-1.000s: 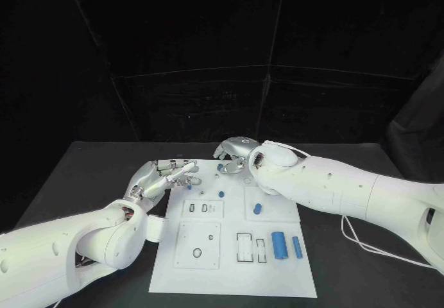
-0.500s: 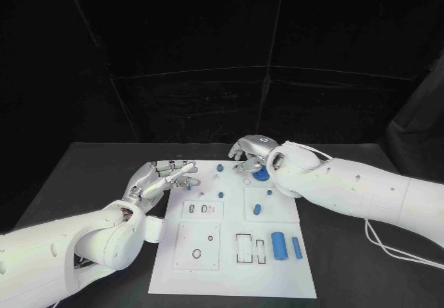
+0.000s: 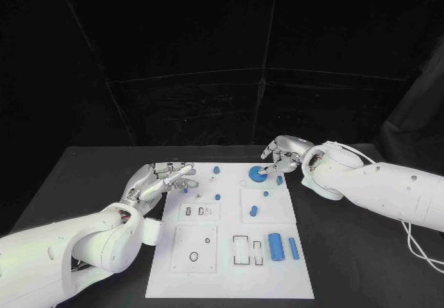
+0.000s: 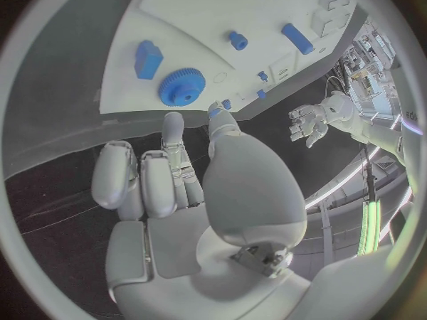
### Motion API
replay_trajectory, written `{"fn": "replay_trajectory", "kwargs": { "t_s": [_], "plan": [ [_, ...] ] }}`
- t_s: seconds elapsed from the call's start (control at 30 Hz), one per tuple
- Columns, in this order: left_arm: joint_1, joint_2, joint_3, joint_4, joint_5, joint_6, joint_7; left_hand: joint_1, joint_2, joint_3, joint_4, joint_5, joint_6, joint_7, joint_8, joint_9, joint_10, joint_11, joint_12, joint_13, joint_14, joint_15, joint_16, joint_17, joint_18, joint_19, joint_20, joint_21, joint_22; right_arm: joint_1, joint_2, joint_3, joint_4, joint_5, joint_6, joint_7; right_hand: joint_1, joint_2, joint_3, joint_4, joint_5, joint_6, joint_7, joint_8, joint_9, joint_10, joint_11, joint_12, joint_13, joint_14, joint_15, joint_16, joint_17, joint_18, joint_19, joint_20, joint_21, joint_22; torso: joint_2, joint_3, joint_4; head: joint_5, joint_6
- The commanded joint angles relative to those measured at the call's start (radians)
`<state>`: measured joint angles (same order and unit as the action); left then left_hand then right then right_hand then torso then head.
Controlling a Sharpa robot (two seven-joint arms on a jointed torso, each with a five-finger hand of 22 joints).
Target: Assemble the parts on the task board
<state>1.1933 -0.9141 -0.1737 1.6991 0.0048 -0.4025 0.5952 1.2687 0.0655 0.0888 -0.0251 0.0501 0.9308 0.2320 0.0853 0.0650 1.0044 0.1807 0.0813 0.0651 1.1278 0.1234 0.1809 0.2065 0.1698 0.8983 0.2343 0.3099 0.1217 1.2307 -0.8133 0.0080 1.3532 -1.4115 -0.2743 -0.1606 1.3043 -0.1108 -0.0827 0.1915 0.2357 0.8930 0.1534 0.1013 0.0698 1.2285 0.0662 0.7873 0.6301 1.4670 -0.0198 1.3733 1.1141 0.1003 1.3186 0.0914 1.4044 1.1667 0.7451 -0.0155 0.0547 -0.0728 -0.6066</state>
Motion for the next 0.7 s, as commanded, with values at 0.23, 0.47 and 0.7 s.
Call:
{"fn": "replay_trajectory", "kwargs": {
  "t_s": [0.23, 0.47, 0.7],
  "plan": [
    [0.001, 0.004, 0.001, -0.004, -0.005, 0.019, 0.001, 0.003, 0.009, 0.001, -0.009, 0.003, -0.004, -0.001, -0.006, 0.000, -0.004, -0.003, -0.003, 0.000, 0.006, 0.000, -0.006, 0.002, 0.014, 0.007, 0.001, -0.007, -0.002, 0.002, 0.023, 0.001, -0.028, -0.015, 0.104, -0.047, 0.071, 0.001, -0.018, 0.047, 0.019, -0.013, 0.002, 0.010, -0.001, 0.016, -0.001, 0.134, 0.166, 0.042, 0.010, 0.044, 0.091, -0.021, 0.006, 0.009, 0.015, 0.019, 0.003, 0.0003, 0.0020, -0.003, -0.004],
    [0.001, 0.006, 0.001, -0.007, -0.005, 0.021, 0.000, 0.004, 0.010, 0.001, -0.010, 0.003, -0.004, -0.001, -0.006, 0.000, -0.004, -0.003, -0.003, 0.000, 0.006, -0.001, -0.006, 0.002, 0.014, 0.007, 0.001, -0.007, -0.002, 0.002, 0.052, 0.001, -0.056, -0.034, 0.131, -0.043, 0.100, 0.014, -0.019, 0.043, 0.030, -0.006, 0.001, 0.018, 0.000, 0.048, -0.002, 0.226, 0.274, 0.046, 0.009, 0.062, 0.130, -0.022, 0.007, 0.010, 0.018, 0.025, 0.002, -0.0023, 0.0041, -0.006, -0.008],
    [0.001, 0.006, 0.001, -0.009, -0.005, 0.021, -0.001, 0.005, 0.011, 0.002, -0.011, 0.003, -0.004, -0.002, -0.006, 0.000, -0.003, -0.003, -0.003, 0.000, 0.006, -0.001, -0.007, 0.002, 0.014, 0.007, 0.001, -0.007, -0.003, 0.001, 0.071, 0.001, -0.068, -0.065, 0.160, -0.044, 0.123, 0.031, -0.025, 0.023, 0.034, 0.005, -0.002, 0.028, 0.000, 0.139, -0.003, 0.447, 0.526, 0.064, 0.010, 0.115, 0.248, -0.029, 0.027, 0.010, 0.035, 0.062, 0.002, -0.0015, 0.0020, -0.006, -0.009]
  ]
}}
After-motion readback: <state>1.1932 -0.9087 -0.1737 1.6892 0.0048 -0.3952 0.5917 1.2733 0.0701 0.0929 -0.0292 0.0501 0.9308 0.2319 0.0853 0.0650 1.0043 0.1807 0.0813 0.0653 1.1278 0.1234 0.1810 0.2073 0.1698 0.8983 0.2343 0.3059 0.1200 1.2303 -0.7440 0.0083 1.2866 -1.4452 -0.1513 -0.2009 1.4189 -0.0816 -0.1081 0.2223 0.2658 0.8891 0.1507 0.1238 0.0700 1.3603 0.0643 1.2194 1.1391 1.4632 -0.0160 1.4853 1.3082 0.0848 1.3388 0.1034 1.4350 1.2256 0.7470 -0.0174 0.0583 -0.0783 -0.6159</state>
